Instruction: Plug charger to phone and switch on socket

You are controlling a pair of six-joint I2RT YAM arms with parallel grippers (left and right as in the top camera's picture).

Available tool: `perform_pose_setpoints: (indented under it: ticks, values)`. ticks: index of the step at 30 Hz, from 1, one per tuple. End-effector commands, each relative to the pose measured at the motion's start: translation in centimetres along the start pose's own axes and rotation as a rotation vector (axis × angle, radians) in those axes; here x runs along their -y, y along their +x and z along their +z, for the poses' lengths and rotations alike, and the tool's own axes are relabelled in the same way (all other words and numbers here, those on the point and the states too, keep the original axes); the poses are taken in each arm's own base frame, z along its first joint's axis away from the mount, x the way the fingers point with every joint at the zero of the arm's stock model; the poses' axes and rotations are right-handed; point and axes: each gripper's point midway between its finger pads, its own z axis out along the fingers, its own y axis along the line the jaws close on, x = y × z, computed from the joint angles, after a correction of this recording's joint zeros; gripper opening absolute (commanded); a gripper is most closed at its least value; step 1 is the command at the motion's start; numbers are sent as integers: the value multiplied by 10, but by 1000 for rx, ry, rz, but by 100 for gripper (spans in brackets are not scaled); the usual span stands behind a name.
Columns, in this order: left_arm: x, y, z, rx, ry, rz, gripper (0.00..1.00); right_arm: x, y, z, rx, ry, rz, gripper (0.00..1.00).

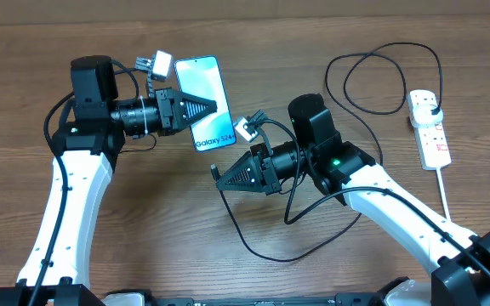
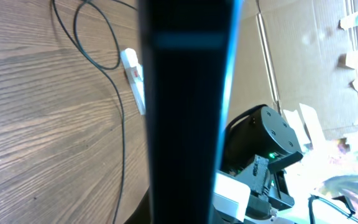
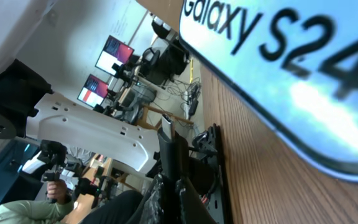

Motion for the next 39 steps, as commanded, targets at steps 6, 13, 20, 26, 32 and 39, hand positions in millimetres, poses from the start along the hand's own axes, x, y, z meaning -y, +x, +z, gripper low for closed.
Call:
perform_pose_setpoints:
  ticks: [6, 13, 20, 26, 32, 39]
  values:
    - [14, 4, 0, -27, 51, 46, 4, 7, -7, -1, 32, 53, 15, 4]
    - [15, 4, 0, -31, 57, 52, 4, 10, -19, -2, 77, 86, 0, 4]
    - [16, 5, 0, -34, 64, 62, 4, 11, -25, -7, 97, 89, 1, 4]
    - [16, 5, 0, -32, 63, 67, 4, 14, -27, -12, 109, 100, 10, 4]
    - [16, 4, 0, -31, 64, 71, 4, 15, -27, -13, 110, 101, 11, 4]
    - [12, -1, -4, -8, 49, 75, 4, 15, -27, -13, 110, 102, 11, 4]
